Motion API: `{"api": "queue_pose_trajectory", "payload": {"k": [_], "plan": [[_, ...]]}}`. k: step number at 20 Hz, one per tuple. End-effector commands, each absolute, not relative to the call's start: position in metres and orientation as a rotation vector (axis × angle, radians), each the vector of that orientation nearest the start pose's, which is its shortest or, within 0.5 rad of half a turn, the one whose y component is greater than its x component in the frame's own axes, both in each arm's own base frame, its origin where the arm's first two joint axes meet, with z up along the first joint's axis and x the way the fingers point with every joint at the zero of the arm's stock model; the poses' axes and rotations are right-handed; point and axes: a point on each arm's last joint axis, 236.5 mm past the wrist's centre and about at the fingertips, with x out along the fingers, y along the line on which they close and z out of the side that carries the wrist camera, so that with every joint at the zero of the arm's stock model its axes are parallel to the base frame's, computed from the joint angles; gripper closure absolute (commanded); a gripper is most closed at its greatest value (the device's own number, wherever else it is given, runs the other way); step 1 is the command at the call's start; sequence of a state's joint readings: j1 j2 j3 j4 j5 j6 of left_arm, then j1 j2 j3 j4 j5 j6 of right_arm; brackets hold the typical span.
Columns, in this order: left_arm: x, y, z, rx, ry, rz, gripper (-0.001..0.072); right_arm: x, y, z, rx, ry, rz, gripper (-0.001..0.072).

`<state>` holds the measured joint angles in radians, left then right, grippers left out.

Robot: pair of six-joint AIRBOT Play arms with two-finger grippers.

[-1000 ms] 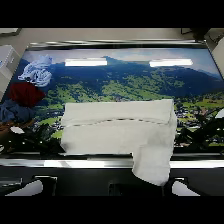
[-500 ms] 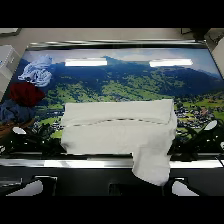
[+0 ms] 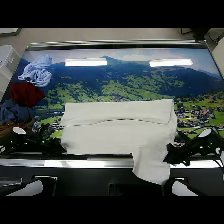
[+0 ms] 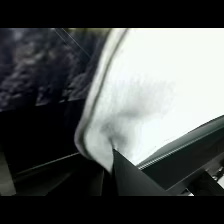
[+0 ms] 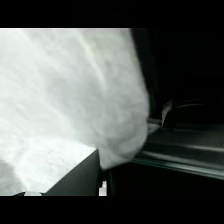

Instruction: Fold the clothes and pants, and hang the long-sleeved shirts on hangers.

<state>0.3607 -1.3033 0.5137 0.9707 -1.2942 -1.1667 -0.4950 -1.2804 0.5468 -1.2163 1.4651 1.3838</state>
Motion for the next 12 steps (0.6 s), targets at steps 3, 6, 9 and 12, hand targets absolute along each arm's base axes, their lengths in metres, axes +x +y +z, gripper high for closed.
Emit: {"api": "queue_pose_trajectory", "payload": {"k": [3,6,9,12], "plan": [[0.214,-0.061,-0.076,-0.744,1.705,-0.372,0.0686,0.198,-0.005,-0.059,0.761,1.804,0.046,0.0671],[0.272,-0.046,-0.051,-0.679,1.598,-0.347,0.0685,0.263,-0.005,-0.032,0.599,1.693,0.098,0.0670],[0.333,-0.045,-0.035,-0.622,1.546,-0.358,0.0685,0.341,-0.002,-0.024,0.475,1.594,0.081,0.0668],[0.388,-0.044,-0.038,-0.615,1.540,-0.356,0.0684,0.407,-0.010,-0.023,0.534,1.512,0.046,0.0669]]}}
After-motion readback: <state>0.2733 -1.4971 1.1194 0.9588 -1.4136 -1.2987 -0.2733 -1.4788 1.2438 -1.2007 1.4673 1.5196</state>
